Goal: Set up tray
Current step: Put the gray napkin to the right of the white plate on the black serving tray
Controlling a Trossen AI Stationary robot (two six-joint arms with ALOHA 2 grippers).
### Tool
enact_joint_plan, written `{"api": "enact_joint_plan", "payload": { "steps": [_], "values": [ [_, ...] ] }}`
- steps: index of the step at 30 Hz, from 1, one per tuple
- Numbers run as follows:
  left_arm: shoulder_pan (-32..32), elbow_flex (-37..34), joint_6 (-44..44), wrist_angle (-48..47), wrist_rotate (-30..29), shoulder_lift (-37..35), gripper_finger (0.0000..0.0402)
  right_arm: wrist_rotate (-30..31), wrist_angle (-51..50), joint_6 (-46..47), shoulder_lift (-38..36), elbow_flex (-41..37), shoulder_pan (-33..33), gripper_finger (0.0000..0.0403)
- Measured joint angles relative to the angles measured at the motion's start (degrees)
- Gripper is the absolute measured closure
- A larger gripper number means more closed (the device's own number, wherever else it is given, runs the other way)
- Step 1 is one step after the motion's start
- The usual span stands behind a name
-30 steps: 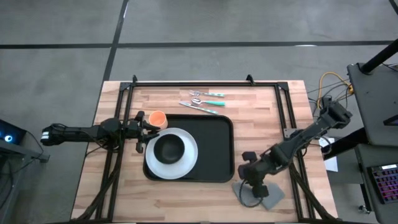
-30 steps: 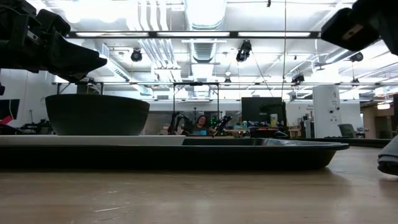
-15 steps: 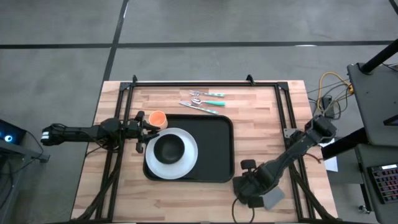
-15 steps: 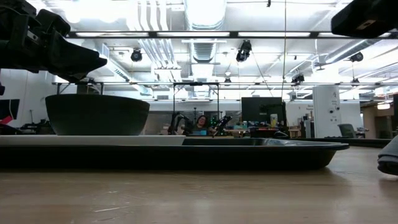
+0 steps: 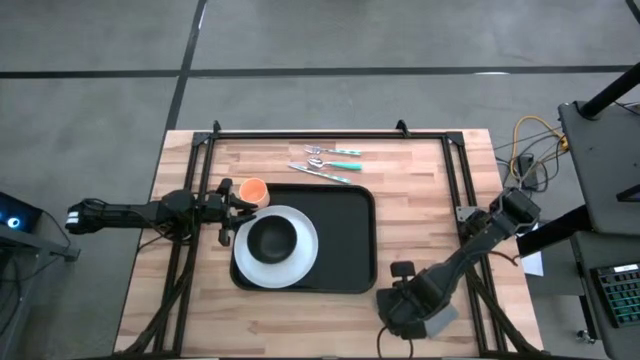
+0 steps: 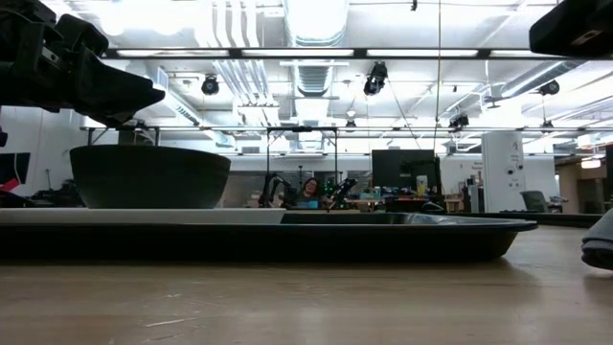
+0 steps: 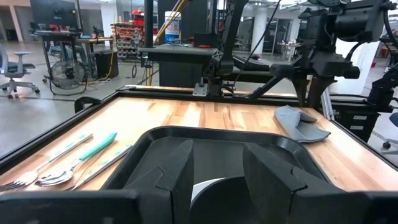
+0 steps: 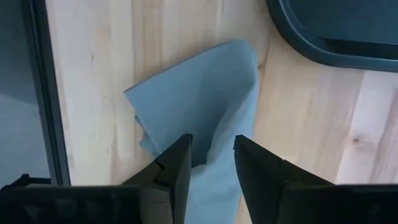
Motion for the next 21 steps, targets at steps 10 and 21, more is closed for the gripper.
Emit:
{"api": "enact_joint_plan", "payload": {
  "steps": [10, 21],
  "values": [
    [0.0, 0.0, 0.0, 0.0, 0.0, 0.0, 0.0283, 0.0, 0.0, 0.1, 0.0, -4.1, -0.2, 0.0224],
    [0.0, 0.0, 0.0, 0.0, 0.0, 0.0, 0.0283, -0.3, 6.0, 0.7, 0.7, -6.1, -0.3, 0.0202]
  ]
}}
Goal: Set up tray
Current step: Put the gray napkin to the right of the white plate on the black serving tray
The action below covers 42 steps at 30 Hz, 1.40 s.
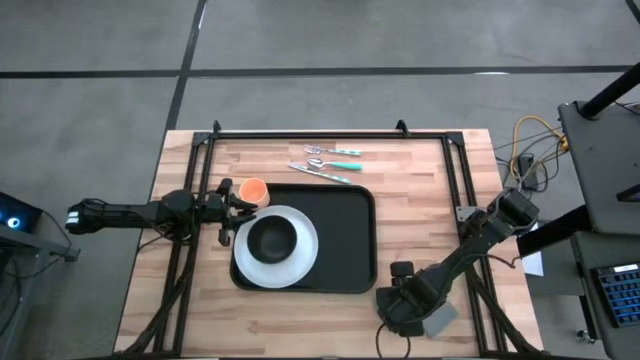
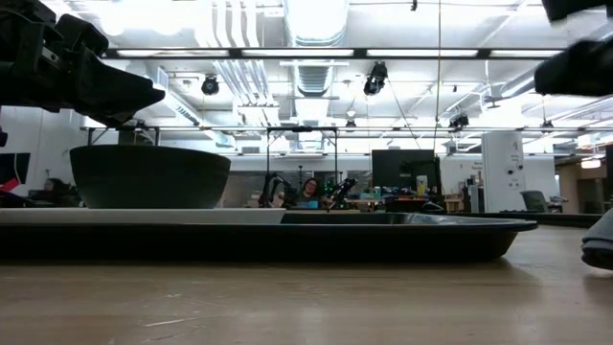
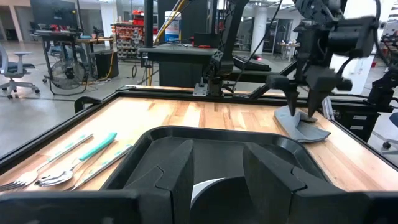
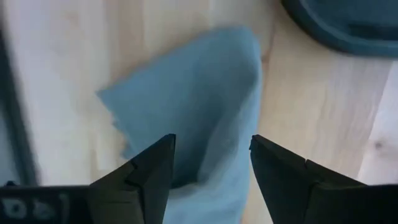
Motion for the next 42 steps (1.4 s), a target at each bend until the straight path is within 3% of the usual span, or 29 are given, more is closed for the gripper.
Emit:
{"api": "enact_joint_plan", "payload": {
  "steps": [11, 15, 22, 34, 42],
  "values": [
    [0.0, 0.0, 0.0, 0.0, 0.0, 0.2, 0.0283, -1.7, 0.1, -0.7, 3.1, -2.2, 0.0, 0.0218],
    [0.0, 0.0, 0.0, 0.0, 0.0, 0.5, 0.0283, -2.3, -0.1, -1.6, 3.3, -2.2, -0.1, 0.0266],
    [0.0, 0.0, 0.0, 0.0, 0.0, 0.5, 0.0283, -4.6, -0.5, -4.5, 3.3, -2.2, -1.0, 0.0384],
    [0.0, 0.0, 0.0, 0.0, 0.0, 0.5, 0.0283, -6.0, 1.1, -15.8, 2.2, -0.1, -1.7, 0.0394],
    [0.0, 0.0, 0.0, 0.0, 0.0, 0.7, 0.0283, -4.0, 21.4, -25.6, -3.6, -1.4, -2.5, 0.0394]
  ]
}}
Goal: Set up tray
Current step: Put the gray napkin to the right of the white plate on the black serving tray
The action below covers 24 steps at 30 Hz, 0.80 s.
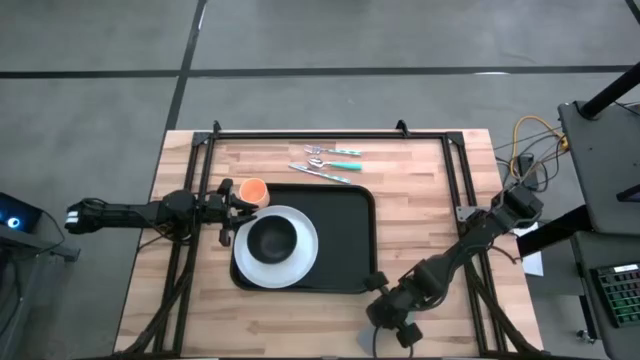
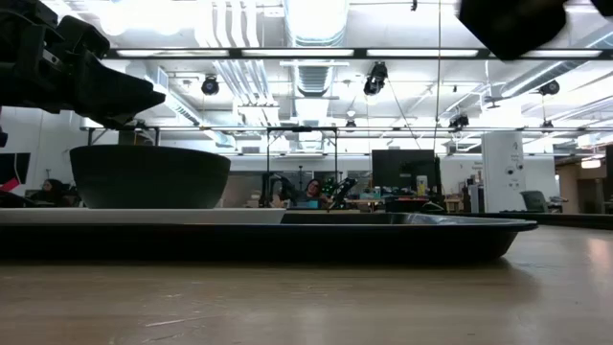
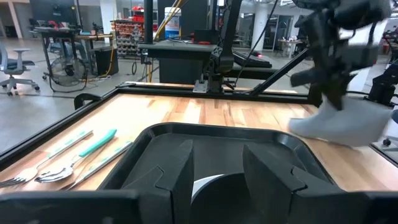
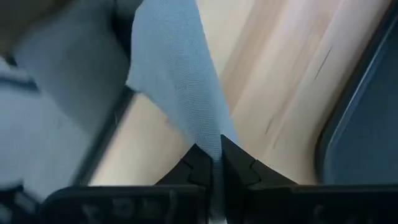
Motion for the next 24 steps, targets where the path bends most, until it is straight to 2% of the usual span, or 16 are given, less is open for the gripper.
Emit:
{"api": "enact_joint_plan", "payload": {
  "steps": [7, 13, 21, 24],
  "values": [
    [0.0, 0.0, 0.0, 0.0, 0.0, 0.3, 0.0283, 2.4, 14.7, 1.5, -2.9, -5.9, -1.3, 0.0394],
    [0.0, 0.0, 0.0, 0.0, 0.0, 0.8, 0.0283, 3.7, 37.1, 2.1, -3.0, -17.1, -3.2, 0.0394],
    [0.0, 0.0, 0.0, 0.0, 0.0, 1.2, 0.0283, 19.6, 62.7, -0.6, -5.0, -29.0, -5.7, 0.0394],
    [0.0, 0.0, 0.0, 0.1, 0.0, 1.3, 0.0283, 25.8, 68.0, 2.9, -6.0, -32.2, -6.8, 0.0394]
  ]
}}
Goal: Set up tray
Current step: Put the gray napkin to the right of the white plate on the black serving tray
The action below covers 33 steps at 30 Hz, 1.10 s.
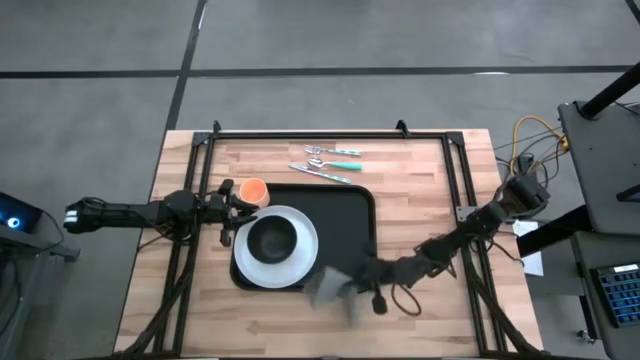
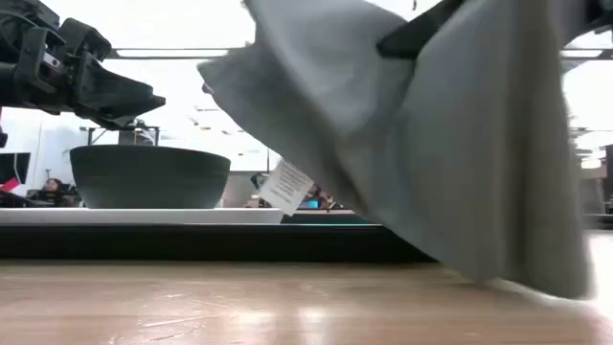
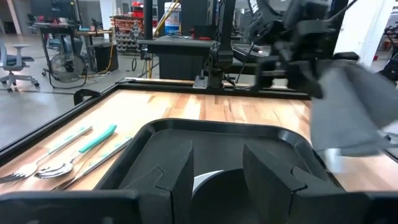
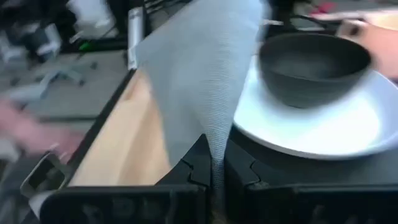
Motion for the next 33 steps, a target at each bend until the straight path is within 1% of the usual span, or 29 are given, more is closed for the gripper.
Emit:
{"api": "enact_joint_plan", "payload": {
  "steps": [1, 3, 6, 9, 12, 14, 17, 21, 23, 26, 33],
  "values": [
    [0.0, 0.0, 0.0, 0.0, 0.0, 0.1, 0.0283, 0.1, 1.0, 1.6, -0.3, -0.8, -0.6, 0.0394],
    [0.0, 0.0, 0.0, -0.1, 0.0, 0.2, 0.0283, -2.1, 2.8, 3.2, -0.6, -1.8, -1.8, 0.0394],
    [0.0, 0.0, 0.0, -0.1, 0.0, 0.5, 0.0283, -1.4, 2.2, 4.7, -0.9, -2.2, -2.2, 0.0394],
    [0.0, 0.0, 0.0, -0.1, 0.0, 0.9, 0.0283, 1.0, -3.2, 2.7, -0.9, -2.5, -2.2, 0.0394],
    [0.0, 0.0, 0.0, -0.1, 0.0, 1.3, 0.0283, 6.0, -10.2, 3.2, -1.7, -2.6, -2.8, 0.0394],
    [0.0, 0.0, 0.0, -0.1, 0.0, 1.3, 0.0283, 8.2, -15.5, 3.8, -2.0, -2.6, -3.3, 0.0394],
    [0.0, 0.0, 0.0, -0.1, 0.0, 1.3, 0.0283, 8.2, -22.4, 5.7, -2.1, -2.6, -4.8, 0.0394],
    [0.0, 0.0, 0.0, -0.1, 0.0, 1.3, 0.0283, 3.7, -27.6, 8.2, -2.1, -2.6, -7.8, 0.0394],
    [0.0, 0.0, 0.0, -0.1, 0.0, 1.3, 0.0283, 2.7, -28.5, 8.8, -2.1, -2.6, -9.0, 0.0394],
    [0.0, 0.0, 0.0, -0.1, 0.0, 1.3, 0.0283, 2.7, -28.7, 8.7, -2.1, -2.6, -10.5, 0.0394],
    [0.0, 0.0, 0.0, -0.1, 0.0, 1.3, 0.0283, 5.5, -29.2, 8.4, -2.1, -2.6, -13.3, 0.0394]
  ]
}}
